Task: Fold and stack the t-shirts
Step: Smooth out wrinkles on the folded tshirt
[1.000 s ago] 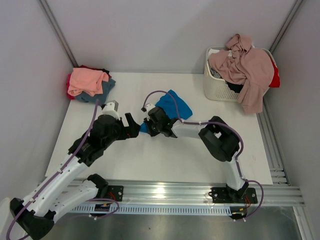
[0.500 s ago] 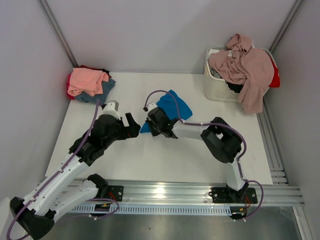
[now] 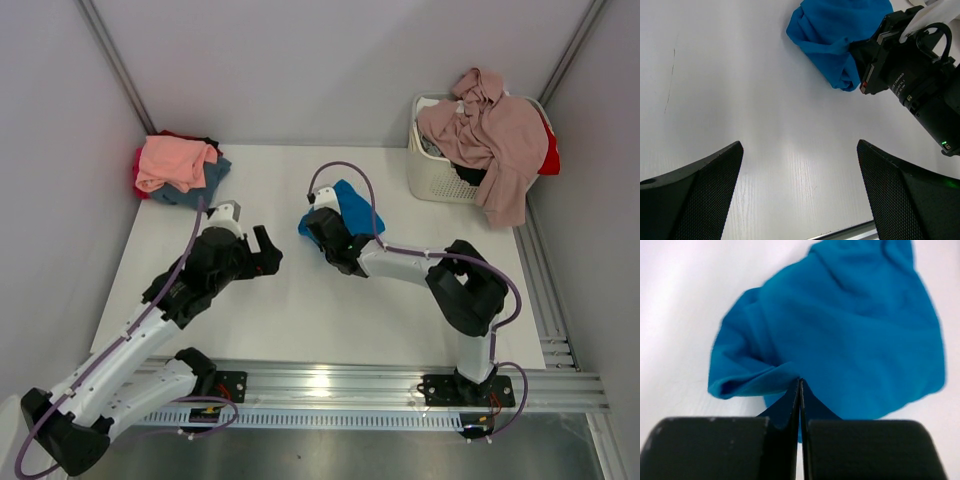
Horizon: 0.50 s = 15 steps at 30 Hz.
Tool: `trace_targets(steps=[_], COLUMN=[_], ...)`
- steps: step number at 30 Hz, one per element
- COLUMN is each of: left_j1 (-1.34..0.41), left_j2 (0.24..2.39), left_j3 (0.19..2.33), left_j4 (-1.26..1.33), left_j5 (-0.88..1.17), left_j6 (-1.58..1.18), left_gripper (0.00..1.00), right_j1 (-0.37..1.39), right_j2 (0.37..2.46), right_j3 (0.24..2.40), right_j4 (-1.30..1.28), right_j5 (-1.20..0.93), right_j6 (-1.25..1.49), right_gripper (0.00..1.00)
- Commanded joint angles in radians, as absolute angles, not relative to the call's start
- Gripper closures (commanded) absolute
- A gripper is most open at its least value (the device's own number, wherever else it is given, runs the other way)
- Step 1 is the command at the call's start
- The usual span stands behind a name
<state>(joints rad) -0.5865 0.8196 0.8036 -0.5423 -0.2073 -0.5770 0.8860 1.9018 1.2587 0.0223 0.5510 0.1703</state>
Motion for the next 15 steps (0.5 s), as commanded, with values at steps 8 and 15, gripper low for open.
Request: trace_targets(steps=[8, 15], left_j1=[-0.577, -0.577], left_j2=[0.839, 0.845], left_j3=[0.805, 0.796], left_j4=[-0.509, -0.503], left_j5=[-0.184, -0.163], left_j6=[-0.598, -0.606], left_gripper=[0.01, 0.01], right_j1=[0.81, 0.739], right_j2=[1.908, 1.977], right_j3=[1.287, 1.368], right_j4=[0.063, 0.025], right_j5=[0.836, 0.905], right_j6=[0.199, 0.216], right_gripper=[1.0, 1.0])
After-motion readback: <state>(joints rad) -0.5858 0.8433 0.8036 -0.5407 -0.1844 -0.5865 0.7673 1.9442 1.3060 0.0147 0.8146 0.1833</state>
